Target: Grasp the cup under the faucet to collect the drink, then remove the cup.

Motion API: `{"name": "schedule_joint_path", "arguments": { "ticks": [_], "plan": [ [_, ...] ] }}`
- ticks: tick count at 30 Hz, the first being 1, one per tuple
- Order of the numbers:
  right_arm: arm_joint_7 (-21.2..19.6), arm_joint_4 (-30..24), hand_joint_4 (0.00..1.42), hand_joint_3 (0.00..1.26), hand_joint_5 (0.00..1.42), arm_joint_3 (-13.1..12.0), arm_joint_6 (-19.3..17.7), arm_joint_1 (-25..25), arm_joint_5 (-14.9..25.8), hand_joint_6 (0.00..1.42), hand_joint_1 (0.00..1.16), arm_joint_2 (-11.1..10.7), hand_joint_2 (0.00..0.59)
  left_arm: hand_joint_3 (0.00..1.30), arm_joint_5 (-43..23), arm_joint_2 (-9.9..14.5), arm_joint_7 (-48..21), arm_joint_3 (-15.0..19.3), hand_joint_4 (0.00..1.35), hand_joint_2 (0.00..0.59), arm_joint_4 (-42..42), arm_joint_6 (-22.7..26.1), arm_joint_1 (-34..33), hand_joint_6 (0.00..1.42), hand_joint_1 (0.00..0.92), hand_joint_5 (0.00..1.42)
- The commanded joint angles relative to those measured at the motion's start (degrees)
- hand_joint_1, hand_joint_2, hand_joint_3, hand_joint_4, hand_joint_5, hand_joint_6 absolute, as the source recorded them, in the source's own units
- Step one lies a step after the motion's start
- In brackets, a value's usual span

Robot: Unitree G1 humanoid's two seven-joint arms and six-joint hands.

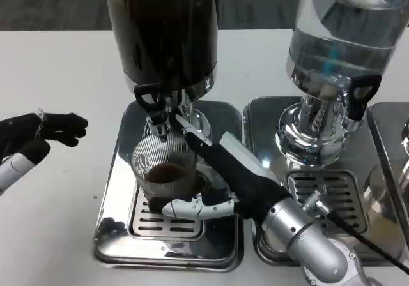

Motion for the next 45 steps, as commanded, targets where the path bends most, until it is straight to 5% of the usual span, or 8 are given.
{"name": "schedule_joint_path", "arguments": {
  "ticks": [1,9,28,36,45],
  "plan": [
    [-1.21,0.55,0.00,0.00,0.00,-0.16,0.16,-0.19,-0.14,0.08,0.74,0.74,0.147,0.44,0.13,1.01,0.18,-0.21,0.40,0.112,0.41,-0.12,0.45,0.31,0.000,0.42],
    [-2.58,0.13,0.00,0.00,0.00,-0.71,-1.04,0.33,0.49,0.09,0.74,0.99,0.153,0.44,-0.08,1.40,-0.18,-0.08,0.40,0.111,0.45,0.01,0.67,0.31,0.000,0.43],
    [1.83,2.08,0.00,0.00,0.00,0.18,0.46,-1.04,1.92,0.08,0.73,0.91,0.141,0.44,-0.93,2.27,-1.10,-0.55,0.40,0.121,1.19,0.62,0.09,0.32,0.000,0.42],
    [-1.00,2.02,0.00,0.00,0.00,-1.38,-2.23,0.26,3.12,0.10,0.75,1.59,0.145,0.43,-1.04,2.46,-1.46,-0.80,0.40,0.130,1.10,0.80,0.14,0.32,0.000,0.42],
    [1.14,2.43,0.00,0.00,0.00,-1.88,-1.68,0.23,5.60,0.11,0.77,1.53,0.146,0.43,-1.12,2.73,-1.75,-0.98,0.40,0.135,0.93,0.97,0.32,0.32,0.000,0.42]
  ]
}}
